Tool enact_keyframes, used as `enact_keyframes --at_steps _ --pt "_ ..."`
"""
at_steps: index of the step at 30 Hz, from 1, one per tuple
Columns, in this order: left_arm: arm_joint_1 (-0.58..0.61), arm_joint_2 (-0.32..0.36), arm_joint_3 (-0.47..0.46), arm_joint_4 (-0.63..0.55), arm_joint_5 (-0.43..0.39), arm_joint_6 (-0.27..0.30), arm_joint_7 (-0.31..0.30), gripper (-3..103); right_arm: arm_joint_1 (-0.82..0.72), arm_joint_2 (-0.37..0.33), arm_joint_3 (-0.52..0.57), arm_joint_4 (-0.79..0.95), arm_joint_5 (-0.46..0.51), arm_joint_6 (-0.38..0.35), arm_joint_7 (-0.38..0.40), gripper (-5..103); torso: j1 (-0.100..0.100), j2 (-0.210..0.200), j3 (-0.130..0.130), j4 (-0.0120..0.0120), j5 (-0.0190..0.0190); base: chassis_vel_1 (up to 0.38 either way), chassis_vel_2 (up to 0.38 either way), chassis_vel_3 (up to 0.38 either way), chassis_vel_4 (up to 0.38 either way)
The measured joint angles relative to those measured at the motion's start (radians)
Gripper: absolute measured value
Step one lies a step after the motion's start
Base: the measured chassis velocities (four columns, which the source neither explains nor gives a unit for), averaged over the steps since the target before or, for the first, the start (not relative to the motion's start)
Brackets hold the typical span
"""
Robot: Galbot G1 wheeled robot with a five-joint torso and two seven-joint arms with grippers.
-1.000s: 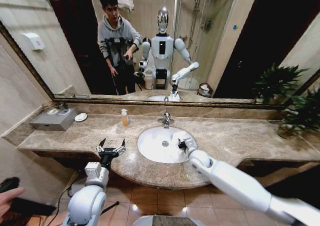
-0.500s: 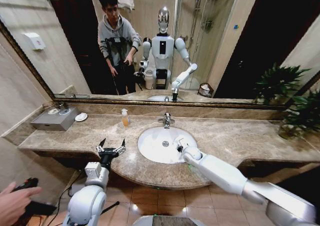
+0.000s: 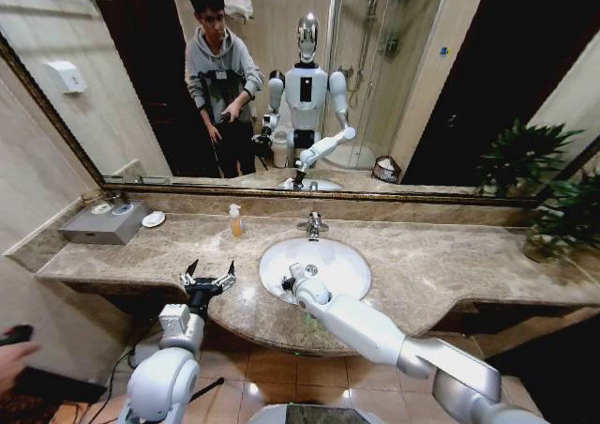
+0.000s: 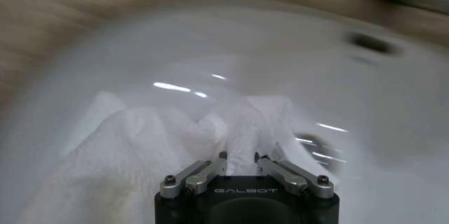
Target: Pick up the towel from the sink counter and wipe the mirror surface.
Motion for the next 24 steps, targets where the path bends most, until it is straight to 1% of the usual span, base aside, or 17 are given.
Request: enact_keyframes --at_steps 1,2,4,5,7,10,12,13,15,16,18,19,20,22,24 --pt "0.0 0.0 0.0 0.0 0.0 0.0 0.0 100 -0.006 -0.035 0.016 0.0 -0.016 0.001 -0.003 5 0.0 0.0 0.0 -0.0006 -0.0002 0.0 0.0 0.0 0.0" --pt "0.0 0.0 0.0 0.0 0.0 0.0 0.0 100 -0.006 -0.035 0.016 0.0 -0.016 0.001 -0.003 5 0.0 0.0 0.0 -0.0006 -0.0002 0.0 0.0 0.0 0.0" --pt "0.0 0.0 0.0 0.0 0.0 0.0 0.0 100 -0.014 -0.118 0.051 0.011 -0.055 0.001 -0.012 5 0.0 0.0 0.0 -0.0008 0.0 0.0 0.0 0.0 0.0" --pt "0.0 0.0 0.0 0.0 0.0 0.0 0.0 100 -0.014 -0.118 0.051 0.011 -0.055 0.001 -0.012 5 0.0 0.0 0.0 -0.0008 0.0 0.0 0.0 0.0 0.0" --pt "0.0 0.0 0.0 0.0 0.0 0.0 0.0 100 -0.008 -0.188 0.07 0.021 -0.077 -0.004 -0.018 5 0.0 0.0 0.0 -0.0007 0.0 0.0 0.0 0.0 0.0" --pt "0.0 0.0 0.0 0.0 0.0 0.0 0.0 100 0.002 -0.198 0.074 0.018 -0.087 -0.004 -0.023 5 0.0 0.0 0.0 -0.0003 0.0 0.0 0.0 0.0 0.0" --pt "0.0 0.0 0.0 0.0 0.0 0.0 0.0 100 0.009 -0.171 0.069 0.004 -0.095 -0.004 -0.026 5 0.0 0.0 0.0 0.0 -0.0003 0.0 0.0 0.0 0.0" --pt "0.0 0.0 0.0 0.0 0.0 0.0 0.0 100 0.009 -0.171 0.069 0.004 -0.095 -0.004 -0.026 5 0.0 0.0 0.0 0.0 -0.0003 0.0 0.0 0.0 0.0" --pt "0.0 0.0 0.0 0.0 0.0 0.0 0.0 100 0.01 -0.101 0.039 -0.007 -0.095 -0.004 -0.025 5 0.0 0.0 0.0 0.0004 0.0 0.0 0.0 0.0 0.0" --pt "0.0 0.0 0.0 0.0 0.0 0.0 0.0 100 0.01 -0.101 0.039 -0.007 -0.095 -0.004 -0.025 5 0.0 0.0 0.0 0.0004 0.0 0.0 0.0 0.0 0.0" --pt "0.0 0.0 0.0 0.0 0.0 0.0 0.0 100 0.014 -0.013 0.011 -0.029 -0.088 -0.001 -0.019 5 0.0 0.0 0.0 0.0004 -0.0002 0.0 0.0 0.0 0.0" --pt "0.0 0.0 0.0 0.0 0.0 0.0 0.0 100 0.014 -0.013 0.011 -0.029 -0.088 -0.001 -0.019 5 0.0 0.0 0.0 0.0004 -0.0002 0.0 0.0 0.0 0.0" --pt "0.0 0.0 0.0 0.0 0.0 0.0 0.0 100 0.016 0.016 0.004 -0.038 -0.086 0.006 -0.018 5 0.0 0.0 0.0 0.0004 -0.0003 0.0 0.0 0.0 0.0" --pt "0.0 0.0 0.0 0.0 0.0 0.0 0.0 100 0.028 0.099 -0.014 -0.064 -0.067 0.048 -0.022 5 0.0 0.0 0.0 0.0002 -0.0003 0.0 0.0 0.0 0.0" --pt "0.0 0.0 0.0 0.0 0.0 0.0 0.0 100 0.04 0.158 -0.021 -0.084 -0.046 0.101 -0.044 5 0.0 0.0 0.0 0.0005 -0.0004 0.0 0.0 0.0 0.0"
